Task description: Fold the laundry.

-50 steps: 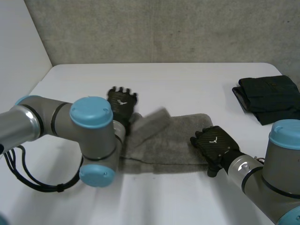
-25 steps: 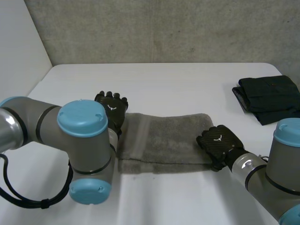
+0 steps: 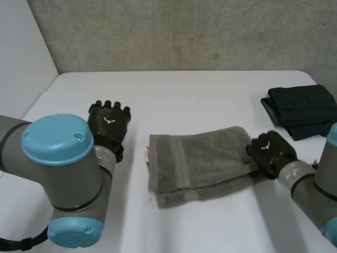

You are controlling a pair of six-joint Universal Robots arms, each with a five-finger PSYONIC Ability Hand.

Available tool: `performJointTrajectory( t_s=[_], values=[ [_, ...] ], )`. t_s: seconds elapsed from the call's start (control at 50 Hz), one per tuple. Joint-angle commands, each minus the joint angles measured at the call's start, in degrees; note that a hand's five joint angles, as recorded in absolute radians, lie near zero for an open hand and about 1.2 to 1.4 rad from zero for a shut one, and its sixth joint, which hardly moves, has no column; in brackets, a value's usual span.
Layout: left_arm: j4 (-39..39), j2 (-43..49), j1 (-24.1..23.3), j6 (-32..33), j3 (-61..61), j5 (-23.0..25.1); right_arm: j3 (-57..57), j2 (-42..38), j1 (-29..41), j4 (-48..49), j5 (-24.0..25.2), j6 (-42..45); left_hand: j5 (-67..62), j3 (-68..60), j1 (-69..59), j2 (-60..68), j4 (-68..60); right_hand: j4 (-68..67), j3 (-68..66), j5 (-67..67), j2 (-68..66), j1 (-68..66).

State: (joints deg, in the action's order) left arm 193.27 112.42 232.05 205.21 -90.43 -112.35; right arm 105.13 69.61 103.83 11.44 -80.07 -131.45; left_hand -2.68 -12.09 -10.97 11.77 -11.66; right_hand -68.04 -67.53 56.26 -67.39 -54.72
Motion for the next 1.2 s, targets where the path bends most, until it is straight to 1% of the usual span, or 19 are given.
performJointTrajectory(
  t_s=[0.02, 0.04, 0.06, 0.1, 0.14, 0.28, 0.32, 0.34, 0.36, 0.4, 0.5, 0.52, 0.58, 0.6, 0.68, 0.78, 0.86, 0.98, 1.2],
  values=[
    [0.00, -2.81, 0.68, -0.33, -1.59, -0.06, -6.59, 1.84, 8.56, -0.28, -1.41, 6.29, 0.95, 0.36, -0.76, -0.05, -0.07, -11.96, -12.47, 13.74, -12.61, -25.28],
    [0.00, -2.90, 0.77, -0.42, -1.59, -0.06, -7.30, 1.75, 10.32, -0.11, -1.32, 6.38, 1.12, 0.53, -0.59, -0.21, 0.10, -11.96, -12.47, 13.74, -12.61, -25.28],
    [0.00, -3.08, 0.77, -0.60, -1.68, -0.06, -8.96, 1.23, 14.77, 0.42, -0.97, 6.38, 1.12, 0.53, -0.59, -0.21, 0.10, -11.96, -12.47, 13.74, -12.61, -25.28],
    [0.00, -3.34, 0.86, -1.47, -1.94, -0.15, -9.94, 0.88, 17.71, 1.21, -0.09, 6.56, 1.12, 0.53, -0.59, -0.21, 0.10, -11.96, -12.47, 13.74, -12.61, -25.28],
    [0.00, -3.61, 0.95, -2.18, -1.94, -0.15, -10.56, -0.79, 22.62, 4.01, 2.45, 6.65, 1.12, 0.53, -0.59, -0.21, 0.10, -11.96, -12.47, 13.74, -12.61, -25.28],
    [0.00, -4.05, 1.30, -6.22, -1.94, -0.06, -8.80, -6.67, 29.31, 6.84, 12.03, 9.10, 1.29, 0.70, -0.42, -0.38, 0.27, -11.96, -12.47, 13.74, -12.61, -25.28],
    [0.00, -4.05, 1.30, -7.10, -1.85, -0.06, -8.98, -7.39, 29.15, 6.66, 12.30, 8.76, 1.45, 0.87, -0.25, -0.55, 0.44, 2.69, 2.18, -0.90, 2.04, -10.64],
    [0.00, -4.05, 1.30, -7.19, -1.77, -0.06, -8.98, -7.47, 29.06, 6.58, 12.13, 8.24, 1.62, 1.03, -0.08, -0.72, 0.60, 15.44, 14.93, -13.65, 14.79, 2.12],
    [0.00, -4.05, 1.30, -7.36, -1.59, -0.06, -8.80, -7.13, 28.88, 6.23, 11.87, 7.10, 1.62, 1.03, -0.08, -0.72, 0.60, 38.88, 38.37, -37.10, 38.23, 25.56],
    [0.00, -3.96, 1.30, -7.45, -1.24, 0.02, -8.80, -6.51, 28.97, 5.70, 11.51, 4.29, 1.62, 1.03, -0.08, -0.72, 0.60, 57.05, 56.54, -55.26, 56.40, 43.73],
    [0.00, -3.96, 1.04, -7.72, 0.43, -0.24, -9.51, -1.25, 23.45, 4.12, 11.07, -13.97, 1.79, 1.20, 0.09, -0.89, 0.77, 58.04, 57.53, -56.26, 57.39, 44.72],
    [0.00, -3.96, 0.86, -7.98, 0.87, -0.24, -9.94, 1.20, 19.78, 3.59, 10.98, -22.01, 1.79, 1.20, 0.09, -0.89, 0.77, 58.04, 57.53, -56.26, 57.39, 44.72],
    [0.00, -3.87, 0.25, -9.65, 2.27, -0.24, -11.08, 3.68, 15.27, 2.10, 10.98, -33.48, 1.79, 1.20, 0.08, -0.88, 0.77, 58.04, 57.53, -56.26, 57.39, 44.72],
    [0.00, -3.87, -0.10, -10.26, 2.71, -0.24, -11.96, 4.03, 13.60, 0.26, 11.42, -39.70, 1.62, 1.04, -0.08, -0.72, 0.61, 58.04, 57.53, -56.26, 57.39, 44.72],
    [-0.26, -2.91, -2.65, -13.69, 4.91, 0.55, -15.29, 2.90, 11.13, -5.71, 11.60, -47.13, 1.46, 0.87, -0.25, -0.55, 0.44, 58.04, 57.53, -56.26, 57.39, 44.72],
    [-1.23, 0.60, -5.37, -17.73, 6.41, 6.51, -19.52, -2.72, 10.78, -12.66, 10.98, -43.37, 0.78, 0.19, -0.92, 0.12, -0.24, 58.04, 57.53, -56.26, 57.39, 44.72],
    [-2.63, 4.20, -7.22, -18.96, 8.07, 9.16, -22.68, -6.50, 10.78, -16.36, 10.81, -39.50, 0.61, 0.03, -1.09, 0.29, -0.41, 58.04, 57.53, -56.26, 57.39, 44.72],
    [-6.67, 9.74, -7.58, -18.97, 10.71, 9.16, -26.46, -12.21, 11.39, -17.51, 10.81, -38.79, 0.61, 0.03, -1.09, 0.29, -0.41, 58.04, 57.53, -56.26, 57.39, 44.72],
    [-15.73, 15.11, -6.26, -18.09, 12.56, 7.23, -28.23, -15.56, 11.57, -17.42, 9.93, -37.21, 0.44, -0.14, -1.26, 0.46, -0.57, 58.04, 57.53, -56.26, 57.39, 44.72]
  ],
)
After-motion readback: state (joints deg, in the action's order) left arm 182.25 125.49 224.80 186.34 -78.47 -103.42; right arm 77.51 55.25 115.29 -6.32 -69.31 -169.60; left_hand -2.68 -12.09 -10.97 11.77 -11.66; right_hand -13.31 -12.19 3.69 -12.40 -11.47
